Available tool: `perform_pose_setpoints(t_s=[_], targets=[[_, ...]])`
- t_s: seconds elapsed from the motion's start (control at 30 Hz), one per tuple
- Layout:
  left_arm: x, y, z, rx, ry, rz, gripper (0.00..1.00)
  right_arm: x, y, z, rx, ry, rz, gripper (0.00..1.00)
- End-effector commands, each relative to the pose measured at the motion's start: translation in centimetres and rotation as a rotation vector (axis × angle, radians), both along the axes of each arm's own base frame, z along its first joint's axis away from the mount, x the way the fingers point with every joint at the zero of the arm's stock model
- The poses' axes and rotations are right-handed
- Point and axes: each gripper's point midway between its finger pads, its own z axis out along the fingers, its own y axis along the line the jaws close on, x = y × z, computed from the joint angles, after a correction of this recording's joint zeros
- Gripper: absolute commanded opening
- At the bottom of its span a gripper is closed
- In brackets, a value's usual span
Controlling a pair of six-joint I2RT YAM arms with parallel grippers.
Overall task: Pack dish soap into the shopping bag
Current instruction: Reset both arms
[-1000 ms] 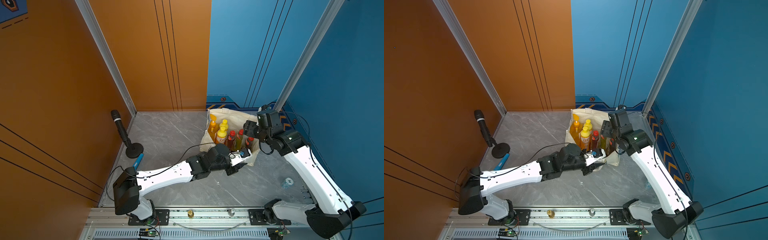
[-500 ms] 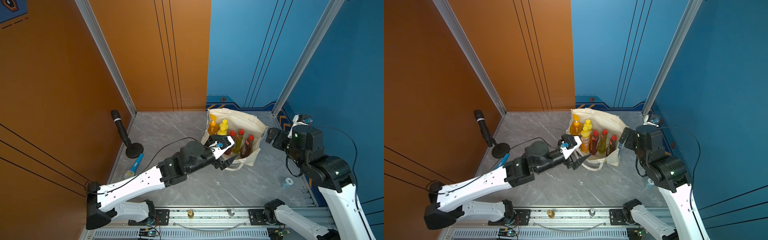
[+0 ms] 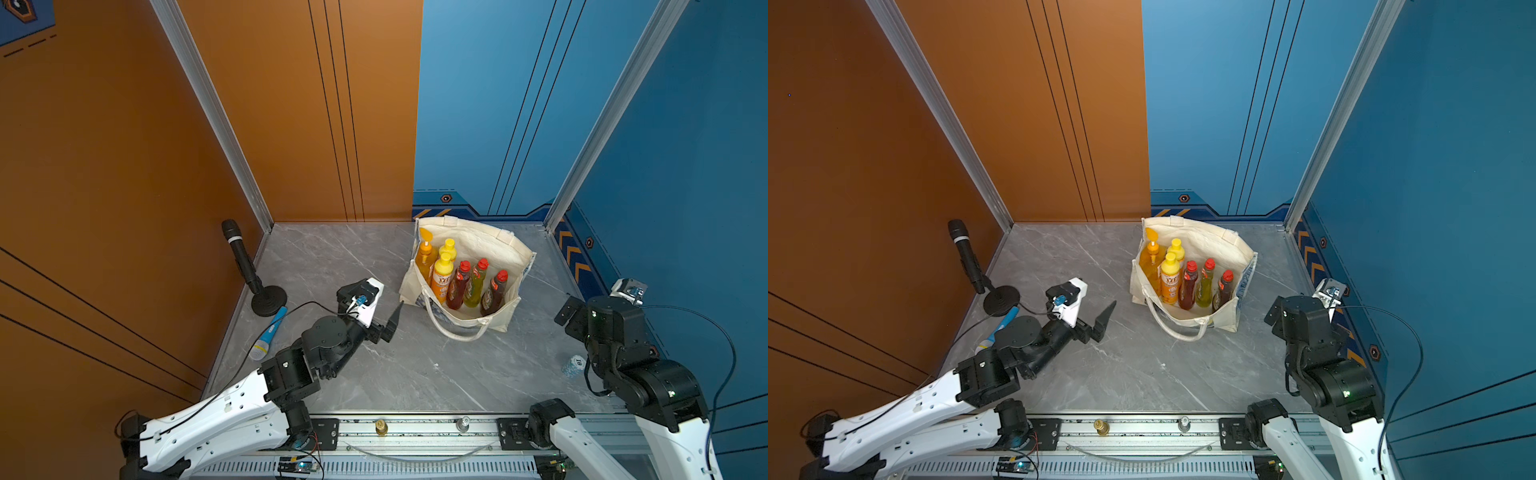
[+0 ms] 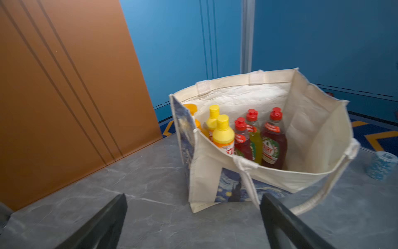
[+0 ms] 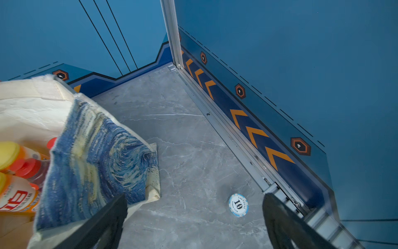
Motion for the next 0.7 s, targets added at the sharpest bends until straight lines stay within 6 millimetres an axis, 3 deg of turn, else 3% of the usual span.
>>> perform_pose_setpoints(t_s=[0.0,0.17,0.27,0.47,0.67], targets=[[0.7,5.4,-2.2,-0.074,0.053,0.2,0.98,-0.8,-1.2,-1.1,-0.025,0.016,-0.067,1.0],[0.5,10.8,-5.4,-0.153,0.084,0.359,0.98,-0.4,-1.3,-4.1,-0.026,0.058,-0.09,1.0],[0.5,12.7,-7.0,-0.188,0.092,0.424,0.98,-0.4,-1.8,-5.6,-0.037,0.078,-0.127,1.0],[1.9,15.1,-9.7,-0.237,0.132,0.553,0.98,-0.2,-2.4,-7.7,-0.033,0.074,-0.157,1.0],[4.2,16.0,-12.3,-0.271,0.214,0.594,0.98,1.4,-2.3,-9.5,0.017,0.097,-0.15,1.0]])
